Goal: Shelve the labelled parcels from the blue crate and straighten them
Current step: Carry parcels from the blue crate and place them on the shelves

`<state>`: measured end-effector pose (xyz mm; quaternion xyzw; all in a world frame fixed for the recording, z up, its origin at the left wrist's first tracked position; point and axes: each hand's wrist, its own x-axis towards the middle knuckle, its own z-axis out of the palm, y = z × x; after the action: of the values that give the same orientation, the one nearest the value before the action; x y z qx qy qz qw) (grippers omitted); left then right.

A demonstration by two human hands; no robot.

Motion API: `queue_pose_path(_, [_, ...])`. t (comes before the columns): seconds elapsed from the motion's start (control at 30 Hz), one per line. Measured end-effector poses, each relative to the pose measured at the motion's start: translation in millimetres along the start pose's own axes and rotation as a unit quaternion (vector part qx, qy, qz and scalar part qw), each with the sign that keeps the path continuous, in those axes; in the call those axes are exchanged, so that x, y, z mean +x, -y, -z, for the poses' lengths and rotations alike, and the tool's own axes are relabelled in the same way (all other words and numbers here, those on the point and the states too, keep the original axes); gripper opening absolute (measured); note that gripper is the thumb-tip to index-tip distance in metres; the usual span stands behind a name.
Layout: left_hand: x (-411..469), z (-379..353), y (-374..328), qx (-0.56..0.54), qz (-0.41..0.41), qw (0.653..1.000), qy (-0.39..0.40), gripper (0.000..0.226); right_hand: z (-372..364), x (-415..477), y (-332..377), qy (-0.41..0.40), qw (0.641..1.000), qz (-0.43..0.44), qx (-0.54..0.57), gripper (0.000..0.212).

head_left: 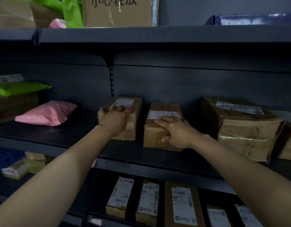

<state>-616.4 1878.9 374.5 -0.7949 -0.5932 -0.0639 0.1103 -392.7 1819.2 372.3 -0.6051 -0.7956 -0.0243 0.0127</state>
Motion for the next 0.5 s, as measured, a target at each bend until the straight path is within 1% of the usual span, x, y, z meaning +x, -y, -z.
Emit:
queue_pose_path(0.17, [9.9, -4.0, 10.2, 0.003, -0.013, 1.000, -0.009, 0.074, -0.8, -2.0, 4.2, -0.010, 1.000, -0.021, -0.002, 0.076])
queue_pose_path(0.37, [19.3, -7.6, 24.9, 0.014, -0.040, 0.999, -0.004, 0.075, -4.4, -10.1, 20.3, -0.024, 0.997, -0.071, -0.014, 0.074])
queue_pose_path(0.5, [20.1, -6.1, 33.2, 0.022, -0.046, 0.999, 0.003, 0.078, -4.5, -24.6, 34.7, -0.085, 0.991, -0.096, -0.029, 0.071])
